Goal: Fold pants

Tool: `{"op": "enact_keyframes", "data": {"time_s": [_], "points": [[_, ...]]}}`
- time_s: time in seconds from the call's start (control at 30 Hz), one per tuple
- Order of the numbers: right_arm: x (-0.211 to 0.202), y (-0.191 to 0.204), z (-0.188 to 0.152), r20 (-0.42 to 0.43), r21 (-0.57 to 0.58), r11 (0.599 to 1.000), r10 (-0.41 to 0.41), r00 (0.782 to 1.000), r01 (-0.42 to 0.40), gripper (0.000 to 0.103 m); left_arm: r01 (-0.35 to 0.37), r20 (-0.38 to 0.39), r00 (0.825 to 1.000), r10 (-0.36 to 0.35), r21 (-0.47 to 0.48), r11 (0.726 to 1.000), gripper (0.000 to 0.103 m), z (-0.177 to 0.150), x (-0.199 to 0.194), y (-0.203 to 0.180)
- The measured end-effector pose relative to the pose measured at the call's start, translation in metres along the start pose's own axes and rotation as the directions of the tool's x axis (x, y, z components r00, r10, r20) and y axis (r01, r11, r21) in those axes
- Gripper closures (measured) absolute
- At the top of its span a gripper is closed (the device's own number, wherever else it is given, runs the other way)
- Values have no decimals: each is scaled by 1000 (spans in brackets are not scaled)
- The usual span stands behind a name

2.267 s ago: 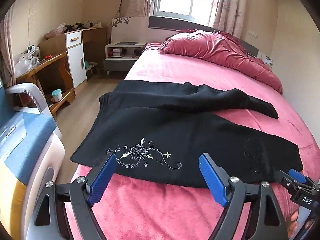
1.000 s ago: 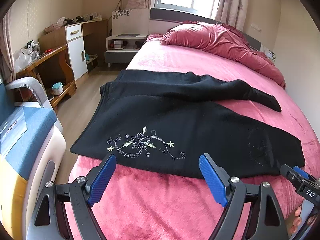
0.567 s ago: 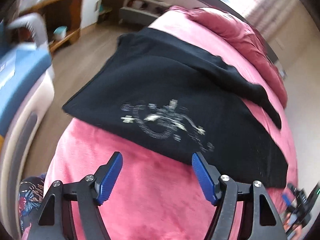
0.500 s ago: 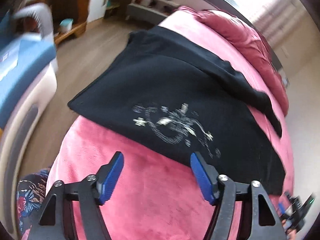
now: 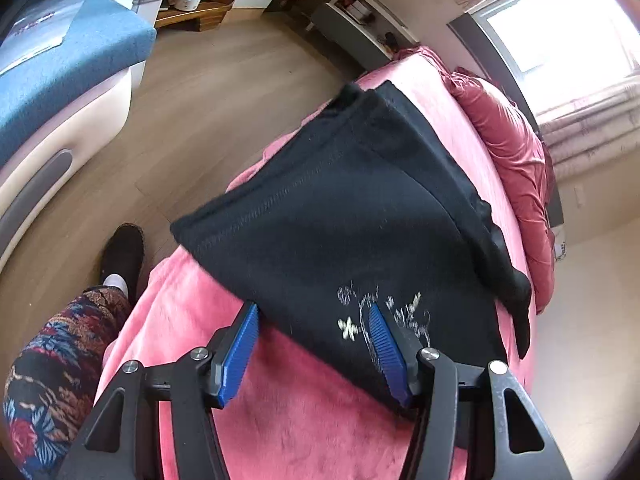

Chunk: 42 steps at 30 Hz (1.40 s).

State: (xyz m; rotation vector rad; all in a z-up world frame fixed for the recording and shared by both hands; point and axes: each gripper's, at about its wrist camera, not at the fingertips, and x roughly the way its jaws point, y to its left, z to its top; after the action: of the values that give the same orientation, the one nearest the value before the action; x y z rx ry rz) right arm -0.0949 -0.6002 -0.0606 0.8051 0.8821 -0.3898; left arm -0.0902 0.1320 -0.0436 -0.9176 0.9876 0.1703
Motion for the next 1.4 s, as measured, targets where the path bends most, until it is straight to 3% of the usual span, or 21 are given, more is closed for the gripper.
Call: {"op": "enact_keyframes", "data": {"time_s": [0.17, 0.23, 0.33, 0.37, 0.47, 0.7, 0.93, 1.2, 1.4], "points": [[12, 11, 12, 0, -34, 999, -35, 999, 35, 51, -45, -1, 999, 45, -30, 999, 46, 4, 22, 7], [15, 17, 16, -1, -51, 997, -53, 999, 53, 56, -56, 16, 998, 57, -45, 997, 54, 4, 22, 8], [18, 22, 21, -3, -82, 994, -73, 997, 73, 69, -91, 34, 995, 93, -57, 994, 86, 9, 25, 10], [17, 23, 23, -1, -84, 994, -71, 997, 71, 76, -100, 38, 994, 102, -59, 993, 90, 10, 24, 12], [10, 27, 31, 14, -98, 994, -57, 998, 58, 84, -102, 55, 993, 103, -32, 994, 95, 12, 17, 8], [-22, 35, 41, 65, -134, 991, -17, 998, 25, 87, -70, 132, 989, 62, 64, 995, 97, 10, -20, -19], [-48, 28, 36, 88, -149, 989, -4, 996, 17, 87, -18, 127, 992, 6, 88, 996, 97, -7, -52, -17], [-60, -25, 14, 60, -94, 994, -56, 997, 61, 87, -52, 77, 996, 44, 108, 993, 97, -44, -66, 4], [-58, -59, 6, 37, -48, 994, -96, 995, 97, 87, -138, -11, 990, 141, 150, 979, 96, -65, -48, 13]]}}
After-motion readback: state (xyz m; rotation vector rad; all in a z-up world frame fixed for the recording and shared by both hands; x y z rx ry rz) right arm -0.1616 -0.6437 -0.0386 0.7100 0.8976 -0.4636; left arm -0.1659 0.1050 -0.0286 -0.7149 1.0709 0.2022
